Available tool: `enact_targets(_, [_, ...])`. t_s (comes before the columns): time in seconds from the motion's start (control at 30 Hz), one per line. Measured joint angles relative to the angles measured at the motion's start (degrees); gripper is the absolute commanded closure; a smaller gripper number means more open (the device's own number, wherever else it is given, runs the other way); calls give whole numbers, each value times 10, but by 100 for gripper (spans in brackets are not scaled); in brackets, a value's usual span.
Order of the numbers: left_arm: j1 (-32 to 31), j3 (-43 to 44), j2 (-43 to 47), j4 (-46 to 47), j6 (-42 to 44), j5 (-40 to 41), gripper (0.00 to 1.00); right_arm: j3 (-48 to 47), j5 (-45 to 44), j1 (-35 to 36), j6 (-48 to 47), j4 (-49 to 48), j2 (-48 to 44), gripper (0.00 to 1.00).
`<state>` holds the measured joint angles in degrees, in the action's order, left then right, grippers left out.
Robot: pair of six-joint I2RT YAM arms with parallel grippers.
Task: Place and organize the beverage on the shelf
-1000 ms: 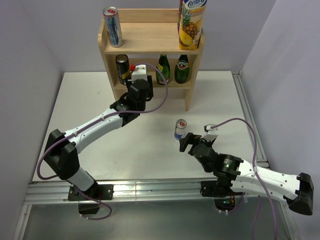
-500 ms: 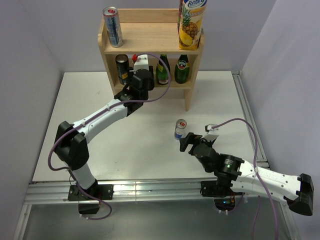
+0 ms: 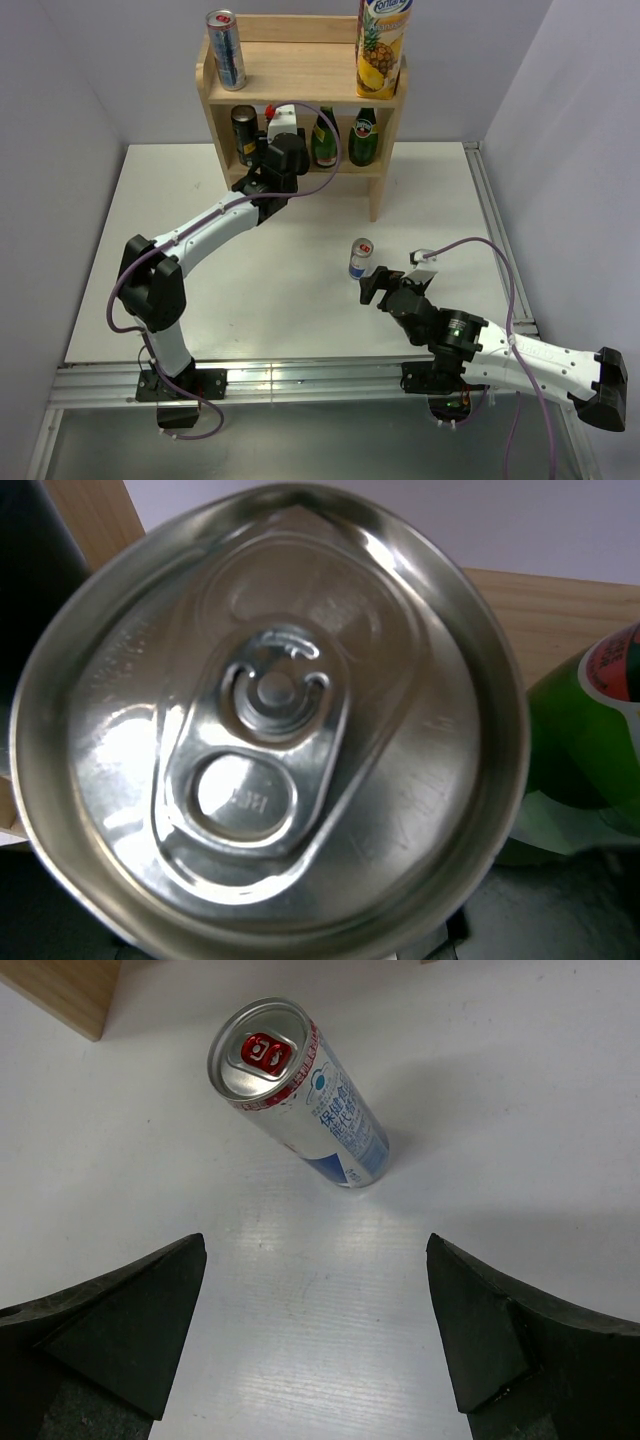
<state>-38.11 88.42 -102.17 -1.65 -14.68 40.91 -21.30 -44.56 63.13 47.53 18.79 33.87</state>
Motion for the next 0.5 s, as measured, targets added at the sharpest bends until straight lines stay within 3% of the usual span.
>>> enact_targets(0.07, [0, 0, 0, 0, 0, 0, 31, 0, 0, 0, 0, 0, -1, 2])
enact_targets(0.13, [0, 0, 0, 0, 1, 0, 13, 0, 0, 0, 0, 0, -2, 2])
enact_targets(0.23, [0, 0, 0, 1, -1, -2, 2, 0, 0, 0, 0, 0, -4, 2])
enact_targets(0.5, [0, -4, 0, 8, -2, -6, 1, 0, 0, 0, 0, 0, -5, 2])
